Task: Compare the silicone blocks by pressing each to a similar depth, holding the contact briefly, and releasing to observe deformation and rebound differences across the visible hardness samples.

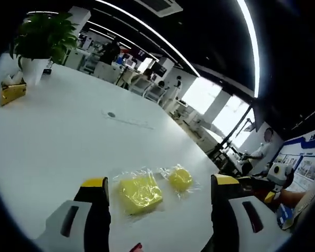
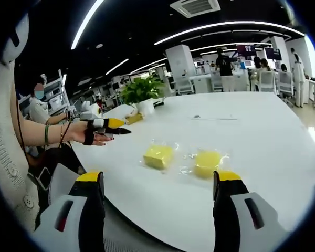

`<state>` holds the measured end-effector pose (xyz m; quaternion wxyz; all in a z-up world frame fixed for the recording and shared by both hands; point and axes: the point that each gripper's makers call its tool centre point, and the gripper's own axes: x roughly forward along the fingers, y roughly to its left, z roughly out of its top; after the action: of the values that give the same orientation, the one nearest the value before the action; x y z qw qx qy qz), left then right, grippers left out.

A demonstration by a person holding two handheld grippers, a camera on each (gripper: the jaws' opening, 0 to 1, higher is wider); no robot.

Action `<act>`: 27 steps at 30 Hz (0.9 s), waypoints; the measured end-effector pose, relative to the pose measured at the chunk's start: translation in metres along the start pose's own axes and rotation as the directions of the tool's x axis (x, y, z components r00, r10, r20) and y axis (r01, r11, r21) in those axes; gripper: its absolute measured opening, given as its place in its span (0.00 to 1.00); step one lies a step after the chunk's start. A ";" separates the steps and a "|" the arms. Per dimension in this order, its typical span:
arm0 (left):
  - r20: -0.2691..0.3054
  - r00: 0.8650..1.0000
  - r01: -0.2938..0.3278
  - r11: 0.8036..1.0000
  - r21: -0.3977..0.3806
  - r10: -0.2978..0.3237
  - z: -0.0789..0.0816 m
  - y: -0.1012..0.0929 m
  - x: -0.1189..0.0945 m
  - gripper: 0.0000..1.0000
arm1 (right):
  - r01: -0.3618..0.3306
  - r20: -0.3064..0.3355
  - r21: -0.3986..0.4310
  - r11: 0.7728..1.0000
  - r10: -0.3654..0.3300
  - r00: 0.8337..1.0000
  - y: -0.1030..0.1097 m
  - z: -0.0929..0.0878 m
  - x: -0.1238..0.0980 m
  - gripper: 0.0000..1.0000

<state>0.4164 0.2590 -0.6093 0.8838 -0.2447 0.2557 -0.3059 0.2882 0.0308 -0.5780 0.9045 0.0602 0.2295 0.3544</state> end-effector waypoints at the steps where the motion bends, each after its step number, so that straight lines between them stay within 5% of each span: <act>1: -0.008 1.000 0.006 1.000 -0.011 -0.006 -0.001 0.003 0.006 0.78 | 0.003 -0.006 0.002 1.000 -0.003 1.000 -0.001 -0.001 0.001 0.80; 20: -0.019 1.000 0.004 0.981 -0.196 -0.008 -0.017 0.062 0.072 0.73 | 0.049 -0.083 0.067 0.997 -0.043 0.996 -0.013 -0.020 0.020 0.78; 27: 0.018 0.998 0.058 0.955 -0.292 -0.055 -0.024 0.074 0.086 0.54 | 0.068 -0.102 0.078 0.995 -0.060 0.993 -0.023 -0.023 0.022 0.76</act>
<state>0.4914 0.2465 -0.6975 0.8300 -0.3813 0.2867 -0.2889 0.3056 0.0268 -0.6131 0.8996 0.0720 0.2906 0.3180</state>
